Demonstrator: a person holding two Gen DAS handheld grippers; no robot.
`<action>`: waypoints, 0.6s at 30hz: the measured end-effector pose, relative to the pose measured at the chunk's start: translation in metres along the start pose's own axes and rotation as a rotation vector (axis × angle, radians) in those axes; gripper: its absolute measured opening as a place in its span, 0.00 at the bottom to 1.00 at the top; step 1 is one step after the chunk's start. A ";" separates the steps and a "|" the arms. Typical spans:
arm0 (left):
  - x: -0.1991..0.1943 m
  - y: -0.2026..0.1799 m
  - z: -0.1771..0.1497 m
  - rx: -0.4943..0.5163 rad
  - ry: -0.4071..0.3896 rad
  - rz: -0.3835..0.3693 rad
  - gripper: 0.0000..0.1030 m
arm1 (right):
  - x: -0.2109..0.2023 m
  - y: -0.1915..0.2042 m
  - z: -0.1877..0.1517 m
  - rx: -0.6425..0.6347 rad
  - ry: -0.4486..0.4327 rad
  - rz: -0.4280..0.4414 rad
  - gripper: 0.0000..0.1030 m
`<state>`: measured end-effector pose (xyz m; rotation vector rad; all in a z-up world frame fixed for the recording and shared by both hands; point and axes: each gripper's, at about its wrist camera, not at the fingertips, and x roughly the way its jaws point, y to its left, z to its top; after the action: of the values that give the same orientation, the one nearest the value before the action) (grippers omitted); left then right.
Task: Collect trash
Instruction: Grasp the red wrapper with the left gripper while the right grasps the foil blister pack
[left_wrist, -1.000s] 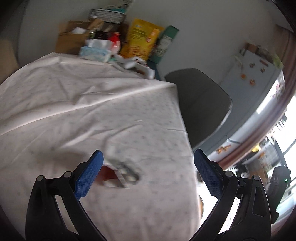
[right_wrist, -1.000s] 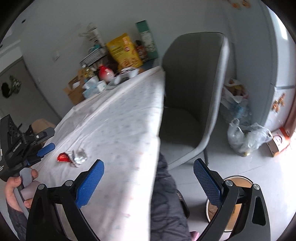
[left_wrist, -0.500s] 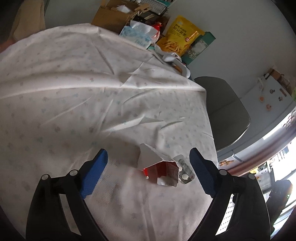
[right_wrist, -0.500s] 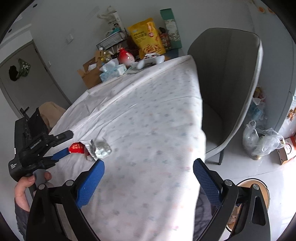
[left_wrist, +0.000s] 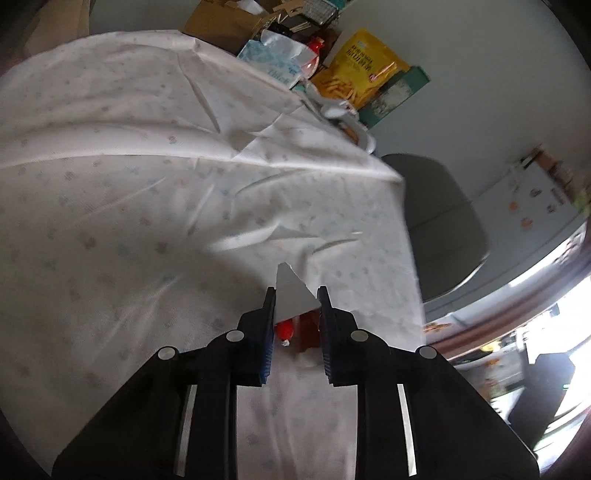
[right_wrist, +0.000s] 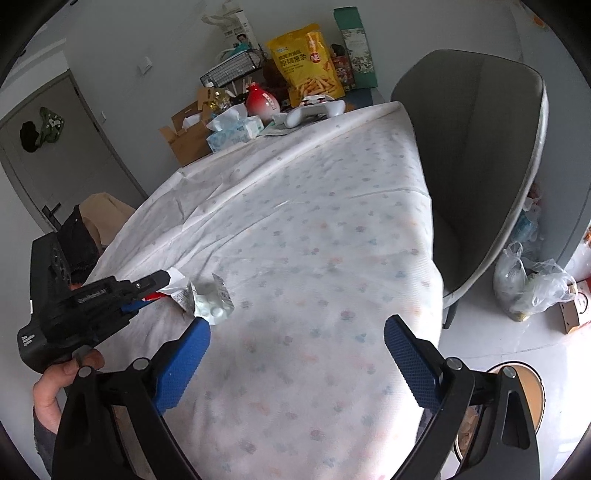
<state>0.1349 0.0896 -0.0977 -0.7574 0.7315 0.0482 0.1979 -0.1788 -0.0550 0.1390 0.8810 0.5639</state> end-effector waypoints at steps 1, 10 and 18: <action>-0.003 0.000 0.001 0.000 -0.005 -0.007 0.20 | 0.001 0.003 0.001 -0.007 -0.001 0.002 0.91; -0.031 0.002 0.011 -0.001 -0.062 -0.023 0.20 | 0.026 0.043 0.007 -0.110 0.040 0.043 0.88; -0.045 0.020 0.022 -0.067 -0.068 -0.057 0.21 | 0.063 0.076 0.010 -0.214 0.106 0.050 0.76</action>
<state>0.1079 0.1279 -0.0717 -0.8361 0.6456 0.0463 0.2063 -0.0801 -0.0659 -0.0638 0.9155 0.7135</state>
